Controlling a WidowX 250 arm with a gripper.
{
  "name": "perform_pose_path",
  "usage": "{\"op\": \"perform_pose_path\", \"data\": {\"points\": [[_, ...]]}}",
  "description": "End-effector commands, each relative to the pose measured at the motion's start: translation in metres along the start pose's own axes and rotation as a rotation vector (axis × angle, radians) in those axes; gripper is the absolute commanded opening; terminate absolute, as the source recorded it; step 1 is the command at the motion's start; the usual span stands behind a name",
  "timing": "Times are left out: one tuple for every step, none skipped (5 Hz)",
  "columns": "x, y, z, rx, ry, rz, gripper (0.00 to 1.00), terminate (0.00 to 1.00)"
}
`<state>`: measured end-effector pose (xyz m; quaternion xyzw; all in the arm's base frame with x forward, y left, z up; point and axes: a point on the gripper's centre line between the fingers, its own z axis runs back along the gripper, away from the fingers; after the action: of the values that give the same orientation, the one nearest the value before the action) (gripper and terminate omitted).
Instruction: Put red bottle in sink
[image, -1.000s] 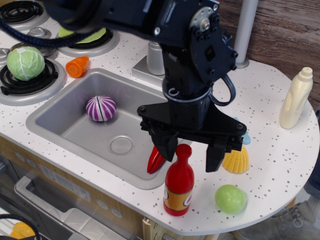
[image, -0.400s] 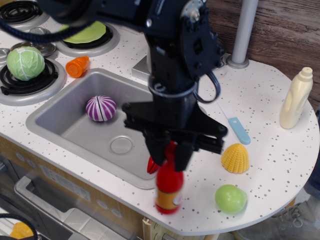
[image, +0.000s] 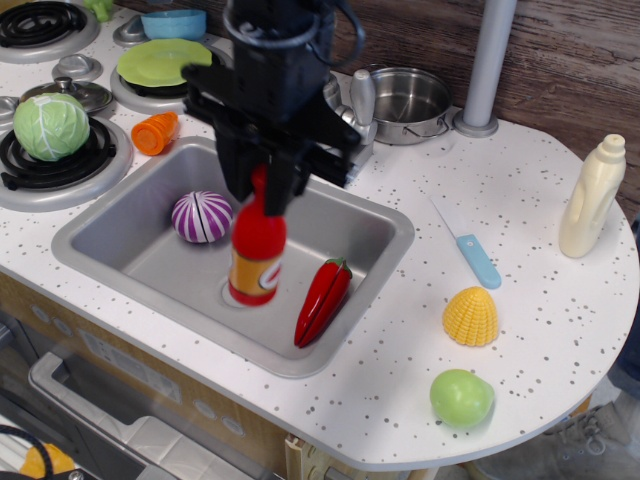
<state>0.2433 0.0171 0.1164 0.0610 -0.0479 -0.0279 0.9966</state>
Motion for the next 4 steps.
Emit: {"op": "perform_pose_path", "data": {"points": [[0.023, 0.034, -0.033, -0.007, -0.058, -0.057, 0.0, 0.0], [0.022, 0.034, -0.05, -0.046, -0.039, -0.06, 0.0, 0.0], [0.022, 0.036, -0.071, -0.104, -0.015, -0.056, 0.0, 0.0], [0.023, 0.036, -0.082, -0.172, 0.004, -0.058, 0.0, 0.0]]}}
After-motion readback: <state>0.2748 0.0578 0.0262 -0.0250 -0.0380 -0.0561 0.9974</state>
